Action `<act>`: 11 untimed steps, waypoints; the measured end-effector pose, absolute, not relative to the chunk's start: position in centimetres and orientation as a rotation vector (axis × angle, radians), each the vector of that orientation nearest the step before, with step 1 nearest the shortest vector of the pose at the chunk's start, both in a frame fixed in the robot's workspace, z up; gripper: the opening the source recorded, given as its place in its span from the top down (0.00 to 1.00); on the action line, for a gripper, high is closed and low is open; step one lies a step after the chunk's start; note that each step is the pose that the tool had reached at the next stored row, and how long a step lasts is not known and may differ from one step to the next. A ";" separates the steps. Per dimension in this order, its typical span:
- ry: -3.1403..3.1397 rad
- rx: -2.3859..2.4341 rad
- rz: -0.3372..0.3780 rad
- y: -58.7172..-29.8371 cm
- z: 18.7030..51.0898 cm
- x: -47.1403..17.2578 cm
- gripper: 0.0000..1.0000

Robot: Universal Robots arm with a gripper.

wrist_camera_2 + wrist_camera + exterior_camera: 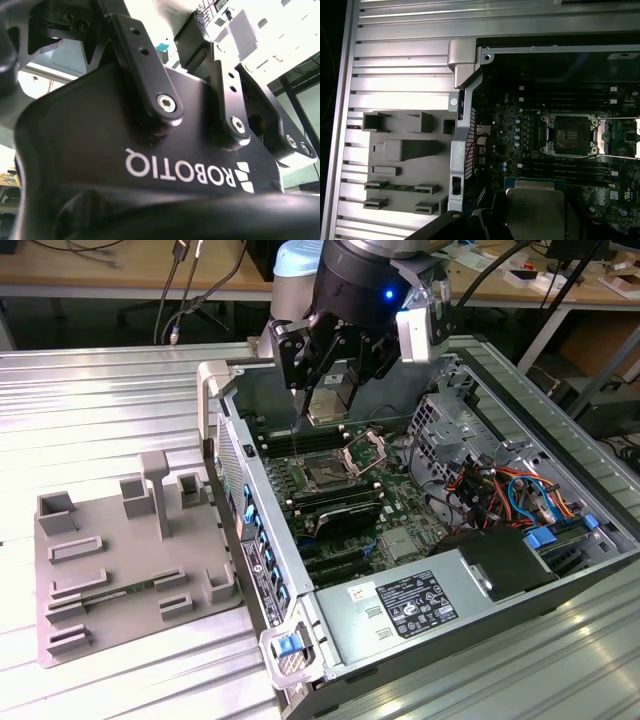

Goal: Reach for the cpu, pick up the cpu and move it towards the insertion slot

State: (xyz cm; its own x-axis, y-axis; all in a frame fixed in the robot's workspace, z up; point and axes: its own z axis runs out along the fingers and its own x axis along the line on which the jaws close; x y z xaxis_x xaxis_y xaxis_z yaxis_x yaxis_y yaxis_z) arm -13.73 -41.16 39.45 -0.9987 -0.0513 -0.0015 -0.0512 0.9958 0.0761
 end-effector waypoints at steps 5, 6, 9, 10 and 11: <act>-3.138 0.081 -0.120 -41.2 39.4 -13.3 0.45; -3.138 0.081 -0.120 -41.2 39.4 -13.3 0.45; -3.138 0.081 -0.120 -41.2 39.4 -12.9 0.45; -3.138 0.081 -0.120 -41.2 39.4 -12.8 0.45; -3.138 0.081 -0.120 -41.2 39.4 -12.7 0.45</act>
